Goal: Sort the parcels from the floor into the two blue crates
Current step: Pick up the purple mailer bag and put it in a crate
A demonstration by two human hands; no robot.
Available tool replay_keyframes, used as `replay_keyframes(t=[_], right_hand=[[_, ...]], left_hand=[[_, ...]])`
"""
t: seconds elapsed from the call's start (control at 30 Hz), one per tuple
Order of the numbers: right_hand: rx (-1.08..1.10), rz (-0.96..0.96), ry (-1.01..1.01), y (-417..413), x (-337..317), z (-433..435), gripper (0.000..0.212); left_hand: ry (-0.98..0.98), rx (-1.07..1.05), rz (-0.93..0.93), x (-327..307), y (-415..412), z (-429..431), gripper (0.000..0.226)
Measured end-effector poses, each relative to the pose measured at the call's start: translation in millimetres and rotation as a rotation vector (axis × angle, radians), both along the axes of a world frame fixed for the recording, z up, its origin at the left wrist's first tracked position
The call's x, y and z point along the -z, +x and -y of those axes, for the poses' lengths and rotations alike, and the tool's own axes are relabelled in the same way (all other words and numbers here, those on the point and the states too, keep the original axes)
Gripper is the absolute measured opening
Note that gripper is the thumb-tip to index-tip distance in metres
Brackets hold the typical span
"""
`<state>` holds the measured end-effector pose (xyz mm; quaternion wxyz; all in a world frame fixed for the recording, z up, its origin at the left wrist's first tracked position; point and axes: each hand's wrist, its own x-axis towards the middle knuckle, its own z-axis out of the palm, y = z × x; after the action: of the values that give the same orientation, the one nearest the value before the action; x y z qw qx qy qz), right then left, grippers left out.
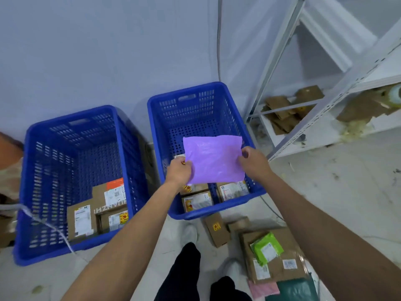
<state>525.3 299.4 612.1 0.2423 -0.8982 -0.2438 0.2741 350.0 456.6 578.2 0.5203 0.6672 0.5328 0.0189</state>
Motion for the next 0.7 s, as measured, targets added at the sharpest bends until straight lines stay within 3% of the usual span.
replay_keyframes(t=[0.27,0.4,0.47,0.6,0.7], right_hand=[[-0.011,-0.151,-0.206,4.4,77.9,-50.0,0.01],[-0.042,-0.197,-0.273,-14.6,112.6,-48.6,0.018],[-0.056,-0.295,-0.324,-24.9,153.0,-60.7,0.013],[-0.126,-0.341,-0.417,-43.6,186.0,-59.1,0.066],[-0.153,-0.355,-0.441,-52.7,208.2,-60.8,0.074]], left_hand=[[-0.023,0.168,-0.242,83.0,2.6,-49.1,0.019],[-0.205,0.211,-0.349,121.1,-6.9,-34.6,0.067],[-0.298,0.197,-0.422,161.0,-12.5,-35.3,0.077],[-0.378,0.086,-0.448,198.6,-20.5,-18.4,0.09],[-0.453,0.002,-0.477,218.1,-19.7,-10.8,0.075]])
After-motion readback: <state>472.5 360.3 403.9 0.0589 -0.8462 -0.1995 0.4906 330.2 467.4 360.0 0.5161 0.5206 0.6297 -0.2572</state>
